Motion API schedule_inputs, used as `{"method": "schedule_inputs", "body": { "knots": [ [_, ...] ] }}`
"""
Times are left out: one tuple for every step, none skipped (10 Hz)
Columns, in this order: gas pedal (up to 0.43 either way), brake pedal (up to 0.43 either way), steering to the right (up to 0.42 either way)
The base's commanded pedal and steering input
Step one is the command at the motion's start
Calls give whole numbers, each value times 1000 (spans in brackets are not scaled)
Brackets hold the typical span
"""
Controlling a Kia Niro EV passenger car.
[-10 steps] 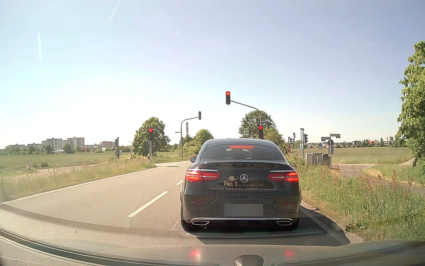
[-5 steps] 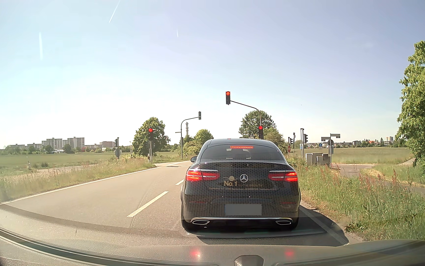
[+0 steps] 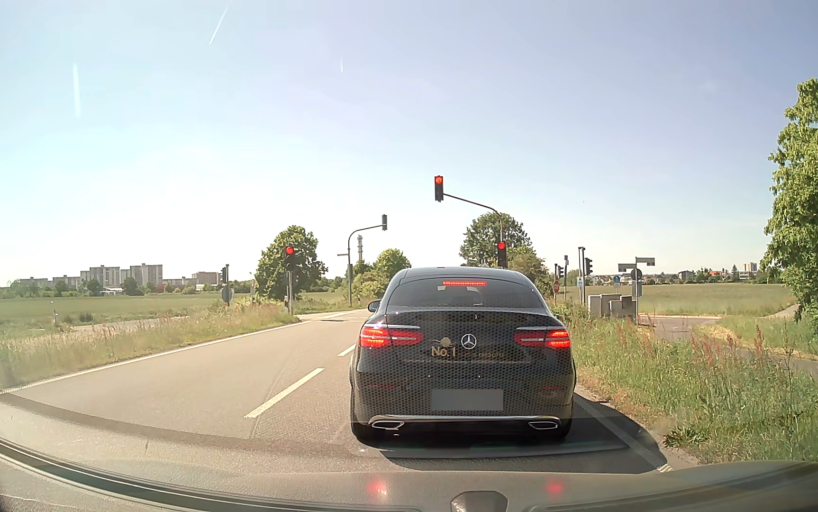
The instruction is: Follow the waypoints while adhering to traffic rules and regulations
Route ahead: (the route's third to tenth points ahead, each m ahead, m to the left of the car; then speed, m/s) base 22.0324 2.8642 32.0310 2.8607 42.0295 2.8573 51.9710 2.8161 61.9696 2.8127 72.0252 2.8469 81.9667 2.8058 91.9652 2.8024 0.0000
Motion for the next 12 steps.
{"method": "schedule_inputs", "body": {
  "knots": [
    [0,311,9],
    [0,311,9],
    [0,311,9],
    [0,311,9],
    [0,317,10],
    [0,311,10],
    [0,311,9],
    [0,311,10],
    [0,311,9],
    [0,311,10],
    [0,311,10],
    [0,317,10]
  ]
}}
